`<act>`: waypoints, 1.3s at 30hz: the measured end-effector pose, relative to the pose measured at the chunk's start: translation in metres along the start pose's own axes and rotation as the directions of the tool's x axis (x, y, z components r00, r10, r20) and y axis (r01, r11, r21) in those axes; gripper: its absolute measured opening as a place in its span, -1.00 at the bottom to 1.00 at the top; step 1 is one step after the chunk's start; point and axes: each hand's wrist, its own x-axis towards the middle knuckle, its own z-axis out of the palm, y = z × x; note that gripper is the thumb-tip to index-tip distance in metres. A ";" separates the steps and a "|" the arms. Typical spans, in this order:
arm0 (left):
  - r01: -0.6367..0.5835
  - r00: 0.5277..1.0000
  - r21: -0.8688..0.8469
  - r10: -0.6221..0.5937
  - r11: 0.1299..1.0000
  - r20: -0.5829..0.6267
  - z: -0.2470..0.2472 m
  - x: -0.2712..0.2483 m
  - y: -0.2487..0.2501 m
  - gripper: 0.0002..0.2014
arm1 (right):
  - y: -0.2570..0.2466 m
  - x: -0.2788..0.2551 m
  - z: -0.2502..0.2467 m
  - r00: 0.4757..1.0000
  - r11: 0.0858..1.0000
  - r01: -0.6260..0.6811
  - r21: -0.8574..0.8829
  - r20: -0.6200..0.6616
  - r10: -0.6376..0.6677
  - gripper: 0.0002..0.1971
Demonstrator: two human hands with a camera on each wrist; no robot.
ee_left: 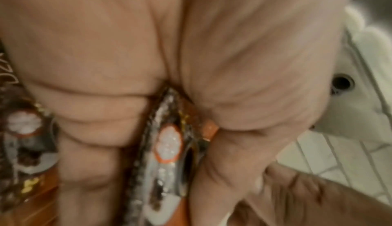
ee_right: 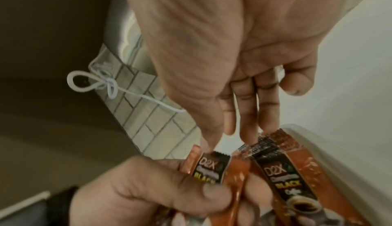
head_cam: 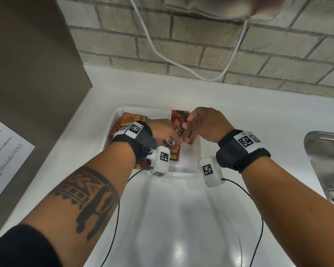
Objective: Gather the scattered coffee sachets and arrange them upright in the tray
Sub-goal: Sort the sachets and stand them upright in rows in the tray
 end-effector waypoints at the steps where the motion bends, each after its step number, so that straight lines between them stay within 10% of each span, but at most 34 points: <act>1: -0.036 0.999 -0.110 0.036 0.993 0.000 -0.003 -0.002 0.000 -0.62 | -0.001 -0.002 -0.002 0.999 0.999 -0.002 0.038 0.036 0.000 -0.81; 7: -0.172 0.984 -0.106 0.165 0.979 -0.074 -0.010 -0.010 0.004 -0.62 | -0.004 0.002 -0.012 1.000 0.993 -0.009 0.114 -0.009 0.010 -0.94; 11: -0.002 0.979 0.197 0.042 0.980 -0.201 -0.016 -0.007 0.000 -0.59 | -0.004 0.003 -0.012 0.999 1.000 -0.006 -0.022 -0.054 0.004 -0.91; 17: 0.207 0.968 0.681 -0.047 0.703 -0.245 -0.017 -0.015 0.011 -0.57 | 0.001 0.002 -0.006 1.000 0.963 0.002 -0.270 0.028 0.006 -0.90; 24: 0.058 0.997 0.601 -0.080 0.797 0.010 0.009 0.009 0.005 -0.65 | 0.006 0.007 0.003 0.996 0.915 -0.025 -0.404 0.065 0.056 -0.85; 39: 0.041 0.998 0.690 -0.065 0.723 0.008 0.026 0.025 0.010 -0.66 | 0.006 0.014 0.010 0.996 0.932 -0.070 -0.355 0.026 0.085 -0.78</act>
